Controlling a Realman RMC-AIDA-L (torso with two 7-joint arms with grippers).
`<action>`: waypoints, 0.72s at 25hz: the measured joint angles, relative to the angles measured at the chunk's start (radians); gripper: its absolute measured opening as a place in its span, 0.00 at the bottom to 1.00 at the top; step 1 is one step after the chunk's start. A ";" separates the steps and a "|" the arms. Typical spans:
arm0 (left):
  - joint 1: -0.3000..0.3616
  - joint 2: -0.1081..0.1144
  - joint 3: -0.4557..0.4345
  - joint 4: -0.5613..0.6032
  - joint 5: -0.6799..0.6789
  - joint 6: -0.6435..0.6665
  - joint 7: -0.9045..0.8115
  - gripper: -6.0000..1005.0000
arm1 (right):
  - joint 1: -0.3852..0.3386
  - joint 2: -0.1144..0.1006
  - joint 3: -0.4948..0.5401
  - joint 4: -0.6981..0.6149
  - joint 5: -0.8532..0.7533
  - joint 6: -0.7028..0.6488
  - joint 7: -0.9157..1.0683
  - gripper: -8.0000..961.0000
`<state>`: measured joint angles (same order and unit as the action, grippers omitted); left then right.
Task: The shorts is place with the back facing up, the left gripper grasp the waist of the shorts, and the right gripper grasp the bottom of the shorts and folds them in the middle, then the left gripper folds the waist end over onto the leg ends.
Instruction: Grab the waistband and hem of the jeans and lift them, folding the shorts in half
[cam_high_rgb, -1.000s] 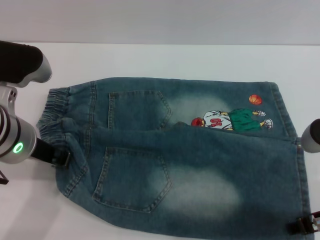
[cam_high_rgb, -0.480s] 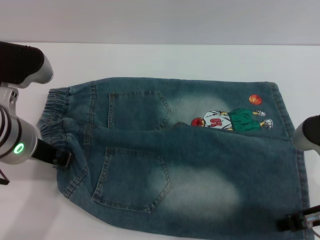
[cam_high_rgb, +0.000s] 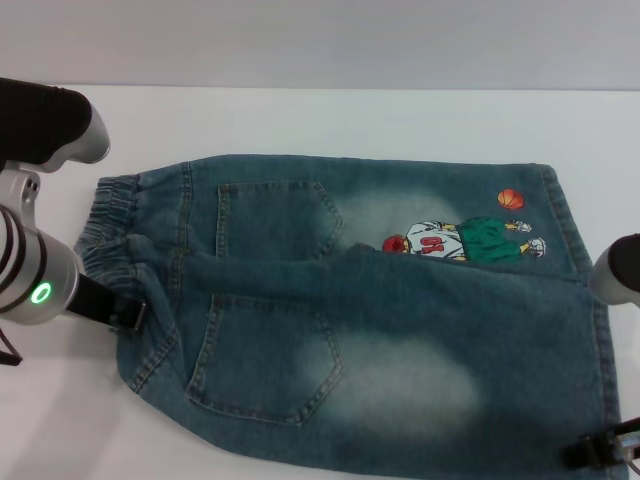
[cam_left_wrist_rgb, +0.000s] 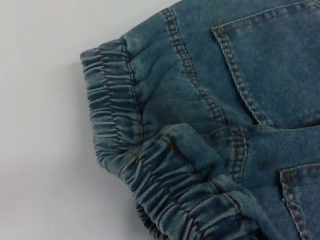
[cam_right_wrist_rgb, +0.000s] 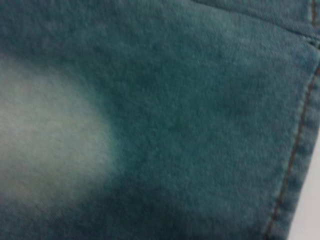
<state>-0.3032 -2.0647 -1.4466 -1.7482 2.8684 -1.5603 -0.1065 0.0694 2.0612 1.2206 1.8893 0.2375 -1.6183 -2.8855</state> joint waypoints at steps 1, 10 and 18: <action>0.000 0.000 0.000 0.000 0.000 0.000 0.000 0.24 | -0.001 -0.001 0.000 -0.001 0.000 -0.002 0.000 0.68; -0.001 0.000 0.000 -0.001 0.000 0.001 0.001 0.24 | -0.003 0.000 -0.002 -0.018 0.000 -0.005 0.000 0.68; -0.001 0.002 0.000 0.000 -0.010 0.003 0.001 0.24 | 0.004 0.001 -0.007 -0.031 0.005 0.009 0.000 0.68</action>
<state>-0.3037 -2.0631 -1.4463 -1.7483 2.8583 -1.5571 -0.1051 0.0736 2.0625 1.2138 1.8587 0.2420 -1.6098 -2.8854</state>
